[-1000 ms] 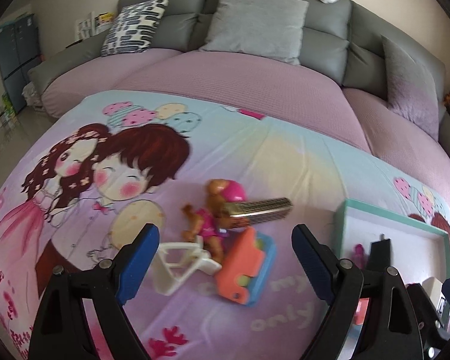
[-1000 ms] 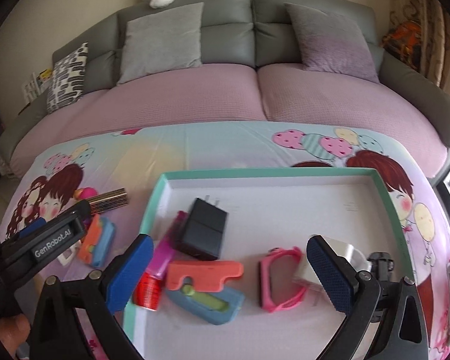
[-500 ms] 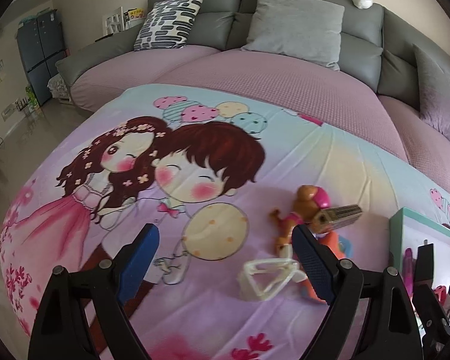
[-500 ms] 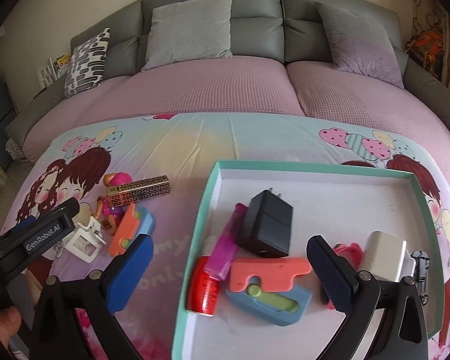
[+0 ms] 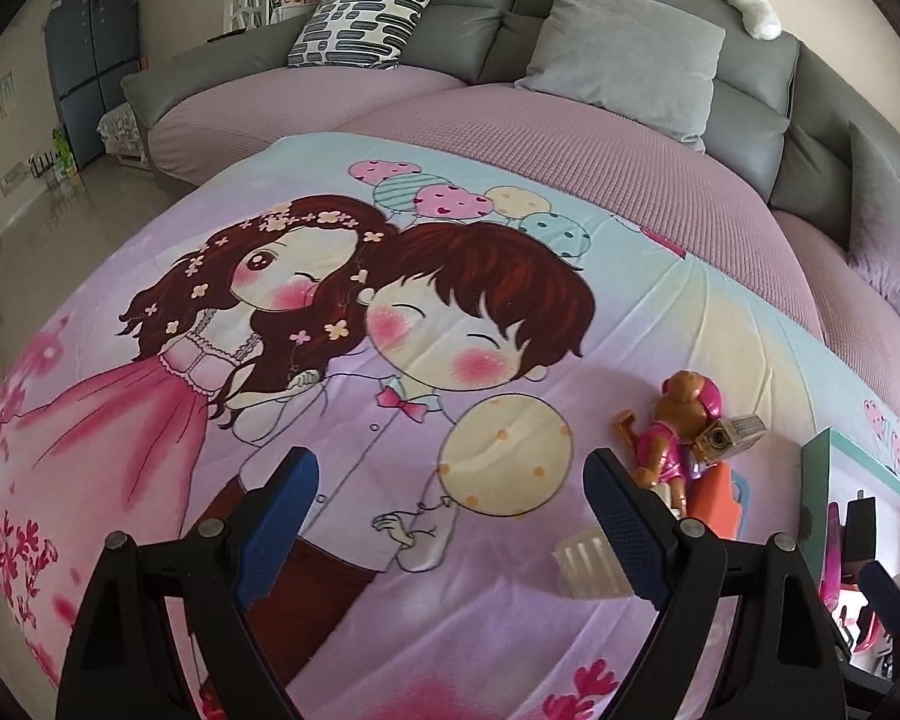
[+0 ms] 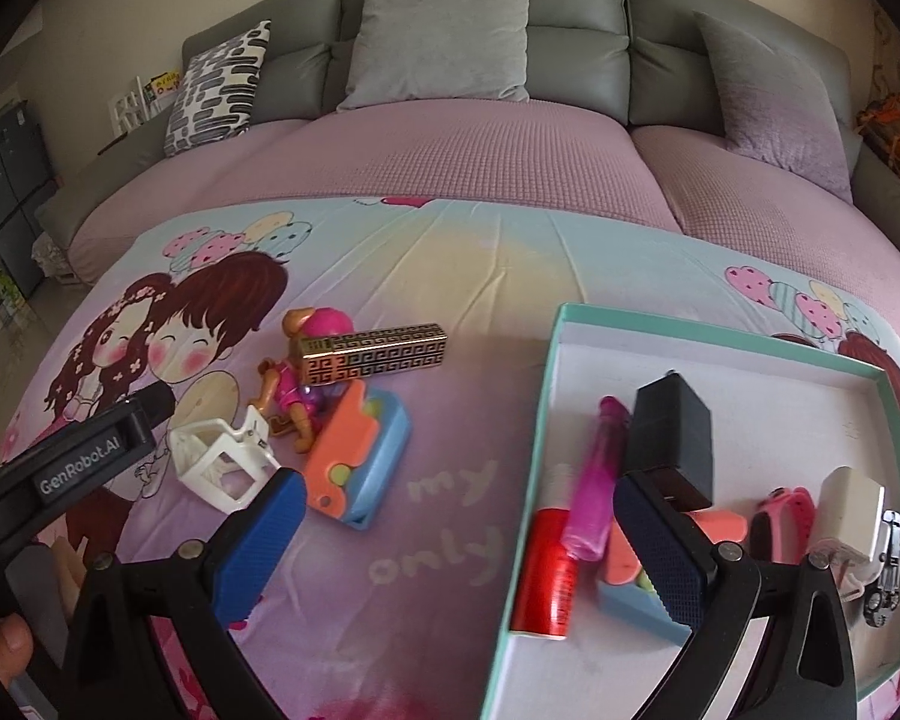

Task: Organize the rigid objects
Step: 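Grasp the white hair clip with the left tool while the right tool approaches the orange case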

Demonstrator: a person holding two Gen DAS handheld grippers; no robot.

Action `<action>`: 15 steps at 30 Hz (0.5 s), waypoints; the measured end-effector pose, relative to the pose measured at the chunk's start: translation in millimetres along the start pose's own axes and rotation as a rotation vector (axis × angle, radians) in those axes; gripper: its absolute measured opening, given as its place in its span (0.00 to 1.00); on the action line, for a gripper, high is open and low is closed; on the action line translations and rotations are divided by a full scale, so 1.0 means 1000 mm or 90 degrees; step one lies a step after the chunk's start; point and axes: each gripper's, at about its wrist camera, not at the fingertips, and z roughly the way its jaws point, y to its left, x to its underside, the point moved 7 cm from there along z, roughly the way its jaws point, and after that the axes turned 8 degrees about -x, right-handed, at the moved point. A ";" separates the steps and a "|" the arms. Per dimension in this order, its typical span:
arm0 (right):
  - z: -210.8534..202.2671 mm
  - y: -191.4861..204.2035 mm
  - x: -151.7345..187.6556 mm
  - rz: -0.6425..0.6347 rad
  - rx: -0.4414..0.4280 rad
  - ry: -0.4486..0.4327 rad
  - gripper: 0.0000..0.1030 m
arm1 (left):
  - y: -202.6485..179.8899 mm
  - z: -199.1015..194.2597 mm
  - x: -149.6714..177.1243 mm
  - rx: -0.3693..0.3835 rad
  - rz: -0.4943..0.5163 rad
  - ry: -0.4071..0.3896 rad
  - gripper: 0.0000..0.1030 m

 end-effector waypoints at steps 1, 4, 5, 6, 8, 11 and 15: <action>0.002 0.002 0.000 0.002 -0.004 0.000 1.00 | 0.003 0.001 0.000 0.007 -0.008 0.002 0.88; 0.004 0.005 0.001 0.005 -0.003 -0.001 1.00 | 0.009 0.005 0.001 0.046 -0.043 0.018 0.88; 0.005 0.005 0.001 0.005 0.000 -0.001 1.00 | 0.009 0.006 0.002 0.058 -0.049 0.022 0.88; 0.005 0.004 0.000 0.006 0.004 -0.003 1.00 | 0.008 0.007 0.002 0.071 -0.045 0.029 0.88; 0.005 0.001 0.000 0.012 0.013 -0.007 1.00 | 0.001 0.007 0.005 0.076 -0.016 0.041 0.88; 0.002 -0.006 -0.002 0.028 0.026 -0.015 1.00 | -0.013 0.009 0.010 0.087 0.034 0.064 0.88; -0.005 -0.015 -0.006 0.044 0.044 -0.032 1.00 | -0.027 0.001 0.011 0.120 0.068 0.060 0.88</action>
